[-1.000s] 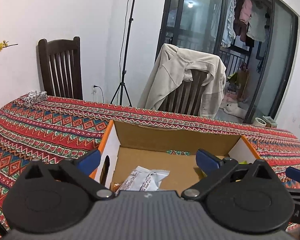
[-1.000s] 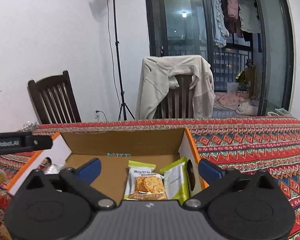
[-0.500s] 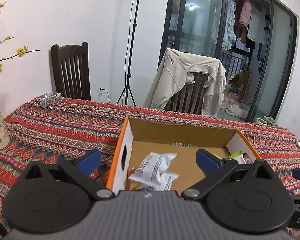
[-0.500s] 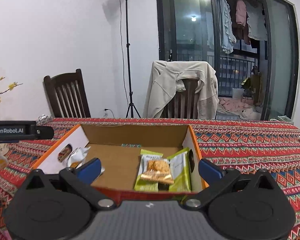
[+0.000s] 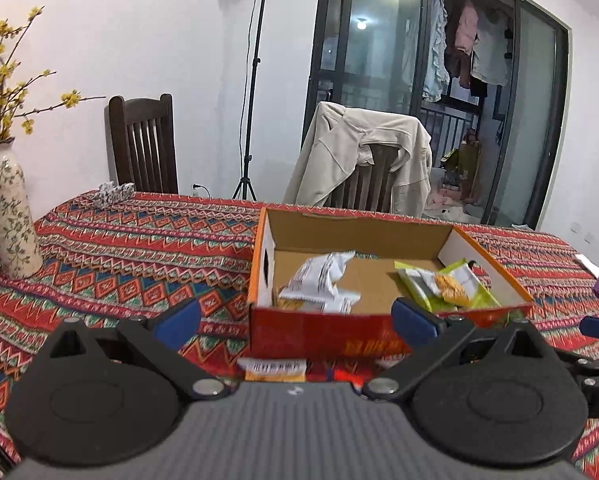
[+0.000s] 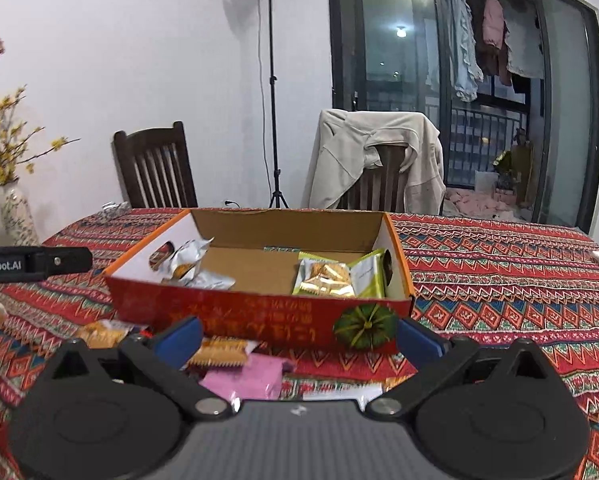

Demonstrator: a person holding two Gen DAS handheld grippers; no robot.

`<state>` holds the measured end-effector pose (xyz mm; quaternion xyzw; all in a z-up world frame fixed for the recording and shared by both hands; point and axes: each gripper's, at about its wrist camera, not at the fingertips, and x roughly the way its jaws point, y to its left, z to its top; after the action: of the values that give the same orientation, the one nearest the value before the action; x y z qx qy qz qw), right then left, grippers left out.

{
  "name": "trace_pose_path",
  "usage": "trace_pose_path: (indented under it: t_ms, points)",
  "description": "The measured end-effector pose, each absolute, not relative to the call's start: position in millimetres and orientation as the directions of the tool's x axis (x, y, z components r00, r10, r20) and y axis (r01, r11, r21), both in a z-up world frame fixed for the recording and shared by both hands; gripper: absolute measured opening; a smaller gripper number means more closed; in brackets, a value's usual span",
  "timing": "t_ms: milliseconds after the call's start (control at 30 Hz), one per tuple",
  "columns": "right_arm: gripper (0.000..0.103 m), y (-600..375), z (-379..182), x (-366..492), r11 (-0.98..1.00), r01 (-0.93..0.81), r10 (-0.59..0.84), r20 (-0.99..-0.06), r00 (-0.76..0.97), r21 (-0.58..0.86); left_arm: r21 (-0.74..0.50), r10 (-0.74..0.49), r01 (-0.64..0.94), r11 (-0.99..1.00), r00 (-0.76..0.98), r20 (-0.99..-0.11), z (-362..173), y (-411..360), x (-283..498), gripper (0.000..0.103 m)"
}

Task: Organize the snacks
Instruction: 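Withdraw both tools from the box back to the snack pile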

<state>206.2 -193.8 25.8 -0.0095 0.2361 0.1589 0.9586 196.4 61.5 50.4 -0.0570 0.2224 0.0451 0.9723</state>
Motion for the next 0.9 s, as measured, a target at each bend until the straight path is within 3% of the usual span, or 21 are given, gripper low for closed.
trace_pose_path:
  t_ms: [233,433,633,900]
  points:
    - [0.101,-189.2,7.9,180.4,0.934,-0.357,0.318,-0.496,0.808,0.016,-0.075,0.055,-0.102,0.992,0.880,-0.471,31.8,75.3,161.9,0.103]
    - [0.077,-181.1,-11.7,172.6,0.905,-0.426,0.348,-0.576,0.740,-0.001,-0.084,0.039,-0.092,0.992,0.869,-0.494,8.7,89.0,138.9,0.103]
    - [0.081,-167.1,-25.2,180.7,0.883,-0.470,0.357,-0.623,0.696,-0.019,-0.117,0.046,-0.127,0.985,0.846,-0.531,-15.3,97.2,140.5,0.103]
    - [0.078,-151.1,-35.4,206.6,0.864,-0.504,0.372,-0.666,0.647,-0.007,-0.154,0.021,-0.117,0.981,0.857,-0.516,-15.5,103.3,138.8,0.103]
